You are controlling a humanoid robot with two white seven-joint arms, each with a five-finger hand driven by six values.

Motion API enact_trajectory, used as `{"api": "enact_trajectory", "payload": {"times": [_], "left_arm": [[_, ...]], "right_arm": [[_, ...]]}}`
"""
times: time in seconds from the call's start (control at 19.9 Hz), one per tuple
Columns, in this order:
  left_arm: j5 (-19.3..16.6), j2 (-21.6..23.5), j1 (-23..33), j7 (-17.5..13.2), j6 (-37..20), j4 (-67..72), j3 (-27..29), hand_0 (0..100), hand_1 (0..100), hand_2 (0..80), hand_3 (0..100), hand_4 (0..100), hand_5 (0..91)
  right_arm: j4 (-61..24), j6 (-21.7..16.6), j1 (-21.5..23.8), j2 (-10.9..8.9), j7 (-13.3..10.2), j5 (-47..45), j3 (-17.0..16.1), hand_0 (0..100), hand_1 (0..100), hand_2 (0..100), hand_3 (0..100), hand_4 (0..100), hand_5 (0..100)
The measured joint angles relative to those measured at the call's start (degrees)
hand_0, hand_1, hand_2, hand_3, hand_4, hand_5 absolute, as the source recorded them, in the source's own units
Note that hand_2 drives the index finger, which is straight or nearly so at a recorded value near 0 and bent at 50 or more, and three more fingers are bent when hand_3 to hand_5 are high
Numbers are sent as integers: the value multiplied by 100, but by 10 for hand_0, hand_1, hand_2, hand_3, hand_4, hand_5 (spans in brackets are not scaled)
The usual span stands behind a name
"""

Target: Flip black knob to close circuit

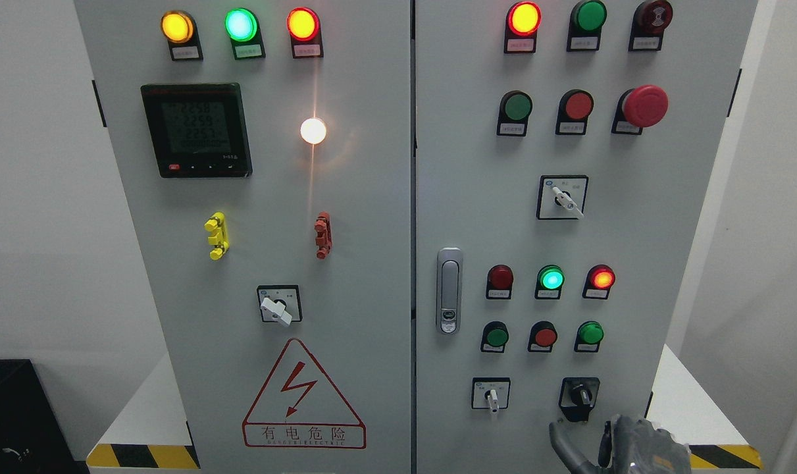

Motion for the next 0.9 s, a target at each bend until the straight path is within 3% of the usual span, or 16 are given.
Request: {"api": "enact_trajectory", "payload": {"times": [0.2,0.35,0.6,0.9], "left_arm": [[0,0,0,0,0,0,0,120,556,0,0,0,0],[0,0,0,0,0,0,0,120,556,0,0,0,0],[0,0,0,0,0,0,0,120,556,0,0,0,0],[0,0,0,0,0,0,0,120,556,0,0,0,0]], "right_arm": [[-277,5,315,-6,-437,-791,21,0,0,623,891,805,694],[-465,8,481,-10,-678,-1377,35,0,12,545,839,747,606],[-686,-82,613,-18,-1104,-2560,51,0,8,366,582,561,493],[-852,-308,762,-25,-1332,-3786,63,0,0,227,414,403,377]]}}
